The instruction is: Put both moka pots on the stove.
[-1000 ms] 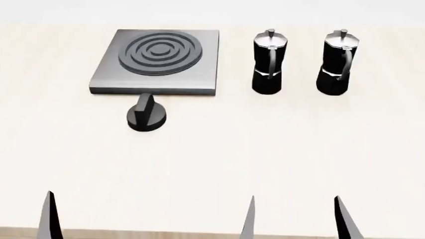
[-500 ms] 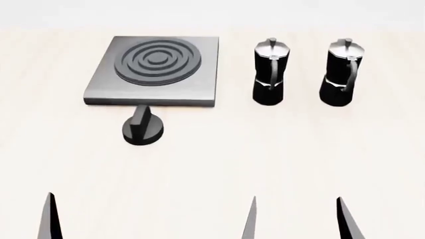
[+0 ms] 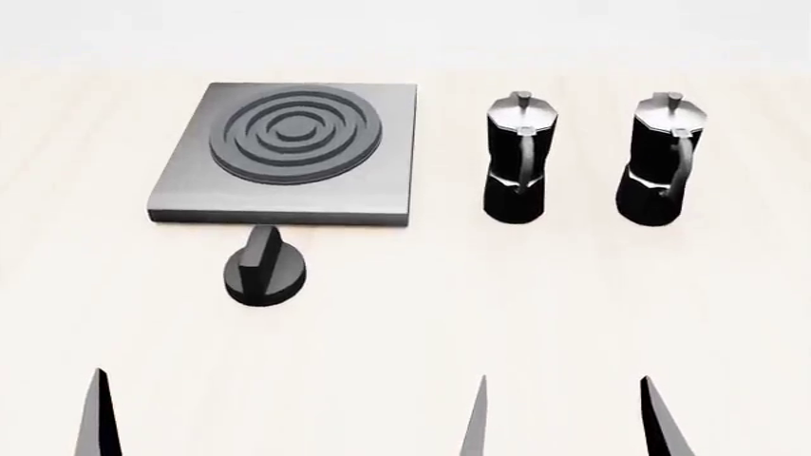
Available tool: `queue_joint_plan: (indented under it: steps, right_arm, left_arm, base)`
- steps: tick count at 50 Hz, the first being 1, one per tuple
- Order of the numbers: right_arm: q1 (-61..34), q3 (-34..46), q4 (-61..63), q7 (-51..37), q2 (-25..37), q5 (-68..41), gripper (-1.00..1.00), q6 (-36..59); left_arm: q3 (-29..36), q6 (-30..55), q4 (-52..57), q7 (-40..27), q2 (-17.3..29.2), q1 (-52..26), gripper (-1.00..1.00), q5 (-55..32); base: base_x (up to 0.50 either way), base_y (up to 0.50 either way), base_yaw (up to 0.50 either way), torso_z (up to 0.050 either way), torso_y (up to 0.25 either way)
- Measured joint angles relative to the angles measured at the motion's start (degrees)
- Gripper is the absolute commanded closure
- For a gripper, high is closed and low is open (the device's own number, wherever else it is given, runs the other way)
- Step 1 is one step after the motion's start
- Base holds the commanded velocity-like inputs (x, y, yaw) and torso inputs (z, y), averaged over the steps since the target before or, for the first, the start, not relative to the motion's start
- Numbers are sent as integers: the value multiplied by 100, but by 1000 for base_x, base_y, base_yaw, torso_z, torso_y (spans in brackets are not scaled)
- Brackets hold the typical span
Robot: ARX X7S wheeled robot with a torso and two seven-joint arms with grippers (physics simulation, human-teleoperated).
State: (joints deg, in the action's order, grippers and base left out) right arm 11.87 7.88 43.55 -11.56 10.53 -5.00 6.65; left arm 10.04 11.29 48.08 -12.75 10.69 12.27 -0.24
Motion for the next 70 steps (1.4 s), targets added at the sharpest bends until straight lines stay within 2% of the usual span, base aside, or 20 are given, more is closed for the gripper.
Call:
queue_joint_plan:
  steps: [70]
  right_arm:
    - [-18,176,100,-294,284,-137,-100,-22]
  left_arm:
    - [195,-51,-53,-286,247,-57,-100,-117]
  base:
    - [141,0,0,0,0]
